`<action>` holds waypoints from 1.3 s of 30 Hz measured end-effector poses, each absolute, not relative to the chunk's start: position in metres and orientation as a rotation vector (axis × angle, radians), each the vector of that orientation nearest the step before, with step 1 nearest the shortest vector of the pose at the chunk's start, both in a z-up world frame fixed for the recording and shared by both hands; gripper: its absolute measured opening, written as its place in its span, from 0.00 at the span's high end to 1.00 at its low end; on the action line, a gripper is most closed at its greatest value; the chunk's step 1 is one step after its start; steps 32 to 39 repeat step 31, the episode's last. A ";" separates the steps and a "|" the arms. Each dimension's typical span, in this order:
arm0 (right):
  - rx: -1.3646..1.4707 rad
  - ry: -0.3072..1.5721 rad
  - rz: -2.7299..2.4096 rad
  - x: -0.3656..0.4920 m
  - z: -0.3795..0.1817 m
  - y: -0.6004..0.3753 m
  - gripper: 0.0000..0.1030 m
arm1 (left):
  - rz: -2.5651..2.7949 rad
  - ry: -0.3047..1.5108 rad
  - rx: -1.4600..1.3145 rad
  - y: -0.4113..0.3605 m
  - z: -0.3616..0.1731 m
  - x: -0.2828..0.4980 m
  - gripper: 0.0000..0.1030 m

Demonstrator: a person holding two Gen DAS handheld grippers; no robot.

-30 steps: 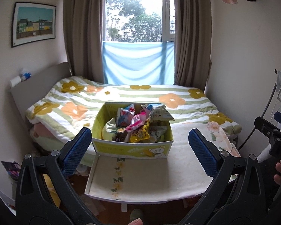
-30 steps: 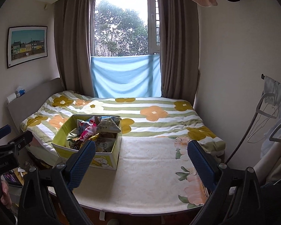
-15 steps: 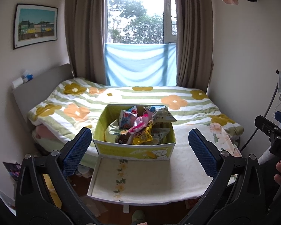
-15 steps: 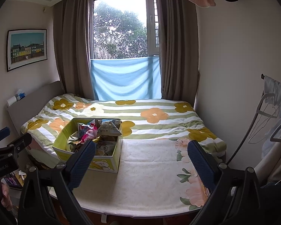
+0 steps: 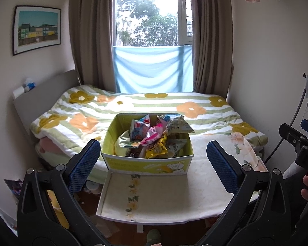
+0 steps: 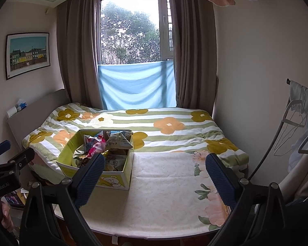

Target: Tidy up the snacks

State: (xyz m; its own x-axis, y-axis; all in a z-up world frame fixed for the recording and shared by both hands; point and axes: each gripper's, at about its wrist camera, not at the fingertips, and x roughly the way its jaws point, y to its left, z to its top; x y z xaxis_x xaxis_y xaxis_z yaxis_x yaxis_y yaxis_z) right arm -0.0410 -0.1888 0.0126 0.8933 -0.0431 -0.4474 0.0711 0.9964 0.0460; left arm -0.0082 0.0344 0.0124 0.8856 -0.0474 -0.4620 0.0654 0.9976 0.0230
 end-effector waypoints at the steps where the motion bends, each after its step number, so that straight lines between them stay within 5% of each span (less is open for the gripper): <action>1: 0.062 0.463 -0.058 -0.041 0.013 -0.189 0.05 | -0.057 0.478 0.039 0.035 0.012 -0.008 0.00; 39: 0.071 0.469 -0.059 -0.034 0.011 -0.182 0.05 | -0.047 0.423 0.058 0.037 0.010 -0.016 0.00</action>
